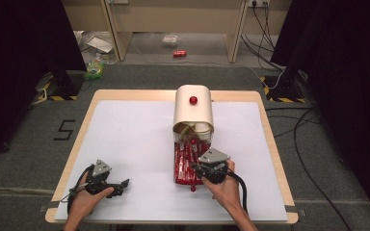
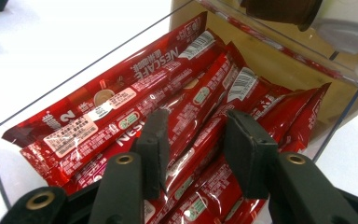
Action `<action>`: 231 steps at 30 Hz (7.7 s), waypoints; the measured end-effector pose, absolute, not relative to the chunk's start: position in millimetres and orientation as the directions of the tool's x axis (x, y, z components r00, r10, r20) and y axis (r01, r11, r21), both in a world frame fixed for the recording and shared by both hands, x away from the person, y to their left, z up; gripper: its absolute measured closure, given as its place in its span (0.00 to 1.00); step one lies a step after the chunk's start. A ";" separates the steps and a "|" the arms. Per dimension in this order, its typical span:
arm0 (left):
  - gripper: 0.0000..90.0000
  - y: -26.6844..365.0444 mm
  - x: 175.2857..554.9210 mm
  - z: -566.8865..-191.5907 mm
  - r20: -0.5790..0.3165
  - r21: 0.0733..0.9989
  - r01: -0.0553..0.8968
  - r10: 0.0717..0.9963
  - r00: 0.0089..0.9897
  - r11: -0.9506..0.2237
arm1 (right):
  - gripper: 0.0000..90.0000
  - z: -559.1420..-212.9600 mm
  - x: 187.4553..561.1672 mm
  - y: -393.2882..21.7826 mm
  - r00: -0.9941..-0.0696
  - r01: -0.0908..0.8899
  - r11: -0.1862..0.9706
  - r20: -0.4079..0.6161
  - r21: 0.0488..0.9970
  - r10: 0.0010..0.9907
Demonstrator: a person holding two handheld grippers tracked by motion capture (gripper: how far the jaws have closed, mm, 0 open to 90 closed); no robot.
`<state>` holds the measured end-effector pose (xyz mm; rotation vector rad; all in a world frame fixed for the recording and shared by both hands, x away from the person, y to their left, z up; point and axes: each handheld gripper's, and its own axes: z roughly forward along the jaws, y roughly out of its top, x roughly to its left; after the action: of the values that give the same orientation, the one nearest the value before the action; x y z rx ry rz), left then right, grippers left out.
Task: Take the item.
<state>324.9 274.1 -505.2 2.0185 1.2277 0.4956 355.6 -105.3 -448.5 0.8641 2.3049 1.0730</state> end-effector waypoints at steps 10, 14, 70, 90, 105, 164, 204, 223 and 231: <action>0.06 274.2 324.9 -505.2 -0.039 0.739 0.606 0.879 0.475 -0.295 | 0.78 -443.6 353.4 -102.2 -0.679 0.341 0.550 -0.205 0.762 0.705; 0.06 274.1 324.8 -505.2 -0.038 0.739 0.606 0.879 0.475 -0.295 | 0.78 -445.1 352.7 -100.2 -0.674 0.339 0.566 -0.226 0.752 0.703; 0.07 274.8 324.7 -505.1 -0.039 0.740 0.605 0.879 0.476 -0.295 | 0.98 -413.0 334.9 -139.1 -0.751 0.225 0.614 -0.266 0.757 0.604; 0.07 274.9 324.7 -505.2 -0.043 0.741 0.606 0.879 0.475 -0.291 | 0.98 -409.6 315.3 -162.7 -0.739 0.222 0.568 -0.243 0.792 0.628; 0.07 274.9 324.7 -505.2 -0.043 0.740 0.606 0.879 0.475 -0.292 | 0.97 -411.5 306.4 -192.2 -0.706 0.247 0.534 -0.227 0.808 0.671; 0.07 275.1 324.8 -505.2 -0.045 0.741 0.606 0.879 0.475 -0.289 | 0.97 -451.4 336.9 -270.1 -0.528 0.433 0.454 -0.190 0.779 0.828; 0.07 275.0 324.7 -505.2 -0.041 0.741 0.604 0.878 0.476 -0.293 | 0.94 -474.5 351.1 -279.1 -0.523 0.506 0.462 -0.167 0.729 0.836; 0.07 275.2 324.8 -505.2 -0.047 0.742 0.606 0.879 0.475 -0.288 | 0.52 -465.4 346.6 -274.5 -0.451 0.466 0.301 -0.070 0.832 0.890; 0.07 275.1 324.6 -505.2 -0.045 0.741 0.605 0.879 0.475 -0.289 | 0.44 -457.1 338.9 -269.5 -0.436 0.429 0.230 -0.022 0.873 0.900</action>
<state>324.6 275.1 -505.2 2.0116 1.2265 0.4903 338.9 -269.5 -457.1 1.2163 1.9697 1.1391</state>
